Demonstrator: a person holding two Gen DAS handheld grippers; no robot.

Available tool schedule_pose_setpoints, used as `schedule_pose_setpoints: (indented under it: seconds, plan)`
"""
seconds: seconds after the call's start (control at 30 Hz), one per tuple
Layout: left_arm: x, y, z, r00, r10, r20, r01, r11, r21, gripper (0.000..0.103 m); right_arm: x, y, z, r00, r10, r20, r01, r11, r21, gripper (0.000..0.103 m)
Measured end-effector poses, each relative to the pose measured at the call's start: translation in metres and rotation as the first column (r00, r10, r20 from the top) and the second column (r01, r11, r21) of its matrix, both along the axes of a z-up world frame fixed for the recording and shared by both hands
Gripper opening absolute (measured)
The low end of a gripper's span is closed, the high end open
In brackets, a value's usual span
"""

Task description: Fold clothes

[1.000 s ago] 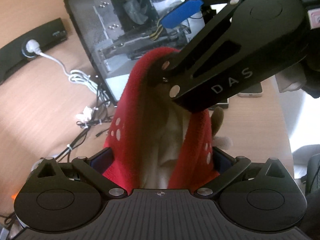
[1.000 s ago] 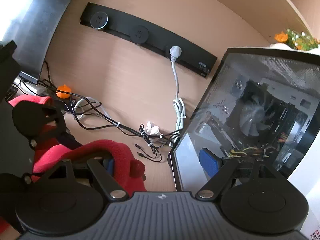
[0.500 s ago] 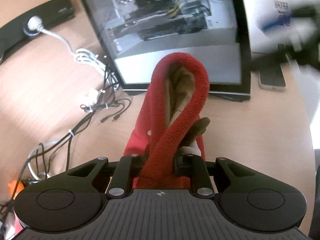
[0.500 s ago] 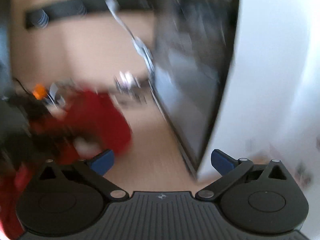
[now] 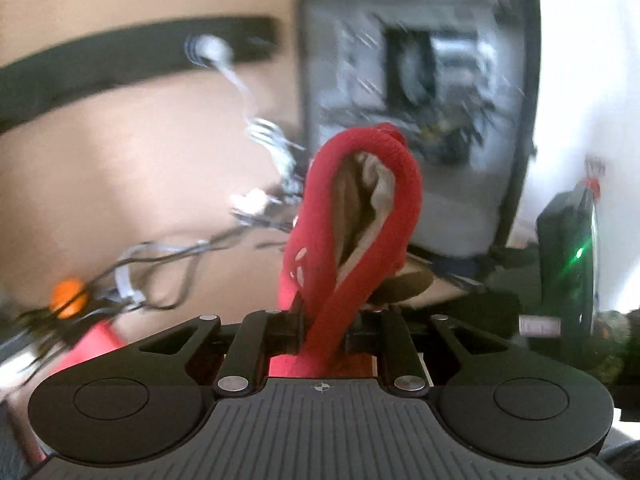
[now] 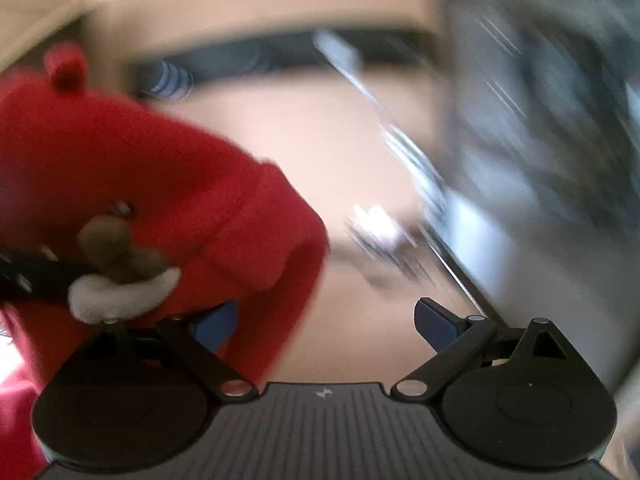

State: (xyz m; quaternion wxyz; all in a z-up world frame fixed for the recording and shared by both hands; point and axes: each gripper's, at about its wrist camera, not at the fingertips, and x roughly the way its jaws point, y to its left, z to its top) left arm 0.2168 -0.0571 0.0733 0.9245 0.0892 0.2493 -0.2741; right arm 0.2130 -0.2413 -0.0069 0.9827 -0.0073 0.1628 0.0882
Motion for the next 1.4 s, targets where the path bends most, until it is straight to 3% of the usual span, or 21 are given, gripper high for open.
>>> schedule_pose_setpoints:
  seconds: [0.07,0.17,0.27,0.33,0.37,0.4,0.47,0.53,0.6,0.67,0.73,0.83,0.93,1.03,1.17,1.27,1.4]
  plan:
    - [-0.016,0.031,0.006,0.995,0.102,0.01,-0.102,0.994,-0.035,0.018,0.007,0.031,0.013,0.988,0.137,0.066,-0.133,0.99,-0.053,0.096]
    - [-0.039,0.081,0.003,0.964,0.267,-0.013,-0.267,0.96,-0.089,0.022,0.027,0.083,0.01,0.943,0.331,0.023,-0.327,0.939,-0.103,0.096]
    - [-0.067,0.13,-0.02,0.906,0.408,-0.109,-0.42,0.898,-0.128,0.033,0.038,0.139,-0.011,0.867,0.488,-0.106,-0.499,0.845,-0.192,0.096]
    - [-0.086,0.158,-0.04,0.858,0.467,-0.215,-0.501,0.853,-0.147,0.043,0.035,0.161,-0.024,0.84,0.518,-0.158,-0.542,0.801,-0.254,0.095]
    - [-0.095,0.171,-0.048,0.833,0.492,-0.253,-0.536,0.83,-0.151,0.047,0.034,0.161,-0.024,0.839,0.519,-0.165,-0.545,0.798,-0.257,0.095]
    - [-0.104,0.181,-0.052,0.813,0.515,-0.273,-0.565,0.811,-0.152,0.057,0.033,0.16,-0.023,0.839,0.517,-0.17,-0.544,0.799,-0.255,0.095]
    - [-0.121,0.201,-0.059,0.774,0.557,-0.301,-0.616,0.772,-0.157,0.065,0.033,0.137,-0.01,0.845,0.504,-0.18,-0.53,0.835,-0.148,0.099]
    - [-0.132,0.219,-0.052,0.758,0.589,-0.281,-0.645,0.741,-0.188,0.08,0.037,0.105,0.0,0.872,0.454,-0.184,-0.469,0.882,-0.041,0.103]
    - [-0.132,0.232,-0.043,0.763,0.589,-0.265,-0.644,0.725,-0.243,0.083,0.041,0.077,0.0,0.897,0.383,-0.22,-0.385,0.922,0.035,0.103]
    - [-0.121,0.235,-0.038,0.789,0.558,-0.257,-0.613,0.743,-0.267,0.089,0.039,0.062,-0.012,0.904,0.328,-0.273,-0.318,0.945,0.082,0.103]
    - [-0.099,0.226,-0.043,0.808,0.517,-0.284,-0.581,0.78,-0.234,0.093,0.034,0.048,-0.025,0.902,0.285,-0.325,-0.26,0.958,0.119,0.103]
    - [-0.077,0.22,-0.066,0.792,0.478,-0.379,-0.573,0.796,-0.195,0.091,0.028,0.048,-0.046,0.876,0.283,-0.39,-0.231,0.957,0.175,0.101]
    - [-0.058,0.217,-0.085,0.777,0.431,-0.458,-0.56,0.806,-0.193,0.083,0.032,0.073,-0.051,0.893,0.248,-0.377,-0.223,0.969,0.107,0.097]
    - [-0.053,0.217,-0.073,0.804,0.418,-0.423,-0.538,0.815,-0.216,0.08,0.039,0.092,-0.044,0.912,0.212,-0.351,-0.229,0.973,-0.008,0.097]
    - [-0.046,0.216,-0.058,0.836,0.401,-0.374,-0.506,0.827,-0.244,0.078,0.041,0.098,-0.037,0.915,0.214,-0.343,-0.268,0.956,-0.119,0.099]
    - [-0.042,0.215,-0.046,0.858,0.387,-0.337,-0.481,0.836,-0.264,0.085,0.042,0.093,-0.037,0.913,0.213,-0.349,-0.271,0.954,-0.128,0.102]
    - [-0.035,0.213,-0.036,0.88,0.369,-0.3,-0.451,0.847,-0.282,0.086,0.045,0.095,-0.033,0.91,0.22,-0.353,-0.273,0.956,-0.108,0.102]
